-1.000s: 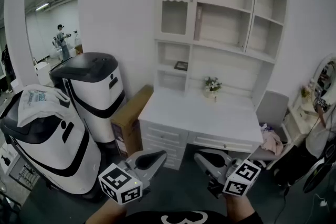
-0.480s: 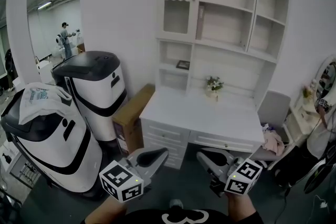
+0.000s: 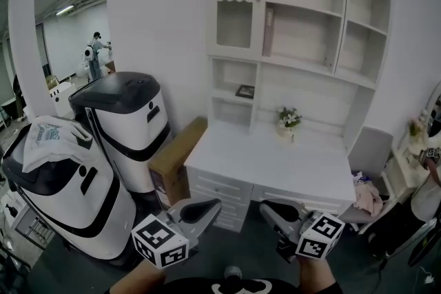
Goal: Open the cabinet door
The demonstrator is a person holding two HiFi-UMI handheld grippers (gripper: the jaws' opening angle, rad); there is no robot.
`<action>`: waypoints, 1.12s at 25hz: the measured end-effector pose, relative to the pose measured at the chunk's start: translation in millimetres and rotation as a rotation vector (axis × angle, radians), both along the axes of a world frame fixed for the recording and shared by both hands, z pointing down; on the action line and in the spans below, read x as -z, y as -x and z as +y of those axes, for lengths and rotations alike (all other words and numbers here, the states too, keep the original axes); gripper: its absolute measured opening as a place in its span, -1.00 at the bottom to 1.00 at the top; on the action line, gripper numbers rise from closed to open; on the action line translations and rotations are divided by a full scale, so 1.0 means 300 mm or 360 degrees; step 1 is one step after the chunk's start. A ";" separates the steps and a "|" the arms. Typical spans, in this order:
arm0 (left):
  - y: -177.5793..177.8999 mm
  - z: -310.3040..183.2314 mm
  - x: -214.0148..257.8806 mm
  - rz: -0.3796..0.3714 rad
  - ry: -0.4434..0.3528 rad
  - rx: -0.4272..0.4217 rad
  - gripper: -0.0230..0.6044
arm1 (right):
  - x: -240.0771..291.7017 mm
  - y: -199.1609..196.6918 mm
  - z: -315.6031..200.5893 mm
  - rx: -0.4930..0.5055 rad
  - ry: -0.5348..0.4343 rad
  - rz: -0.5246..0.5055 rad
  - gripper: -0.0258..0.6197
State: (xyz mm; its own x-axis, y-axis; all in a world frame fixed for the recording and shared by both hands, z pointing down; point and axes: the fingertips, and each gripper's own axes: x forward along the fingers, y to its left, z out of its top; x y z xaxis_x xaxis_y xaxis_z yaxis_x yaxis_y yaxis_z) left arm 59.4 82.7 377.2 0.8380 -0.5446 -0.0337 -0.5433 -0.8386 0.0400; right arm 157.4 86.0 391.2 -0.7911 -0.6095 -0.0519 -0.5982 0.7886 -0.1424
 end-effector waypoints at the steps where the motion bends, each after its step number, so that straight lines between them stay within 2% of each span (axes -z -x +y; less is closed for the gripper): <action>1: -0.013 -0.043 -0.008 -0.0001 0.0009 0.0008 -0.90 | -0.005 -0.016 -0.043 0.0005 0.0004 -0.0003 -0.92; 12: -0.259 -0.634 -0.064 -0.0045 0.0060 0.0008 -0.90 | -0.041 -0.215 -0.635 0.0092 0.0046 0.0014 -0.92; 17: -0.359 -0.835 -0.057 -0.0113 0.0041 0.0024 -0.90 | 0.004 -0.284 -0.836 0.0116 0.0004 0.0010 -0.92; 23: -0.379 -0.966 0.054 -0.0108 -0.0101 0.0078 -0.90 | 0.129 -0.310 -0.969 0.0124 -0.0151 0.0074 -0.92; 28: -0.348 -1.075 0.165 -0.0071 -0.0194 0.0078 -0.90 | 0.240 -0.361 -1.051 0.0036 -0.0278 0.0095 -0.92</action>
State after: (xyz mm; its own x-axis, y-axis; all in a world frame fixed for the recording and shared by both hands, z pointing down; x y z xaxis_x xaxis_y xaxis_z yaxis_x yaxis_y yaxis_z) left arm 163.7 -239.8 327.6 0.8126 -0.5792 -0.0655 -0.5829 -0.8080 -0.0856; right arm 265.8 -229.3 319.1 -0.8094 -0.5772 -0.1080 -0.5833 0.8116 0.0332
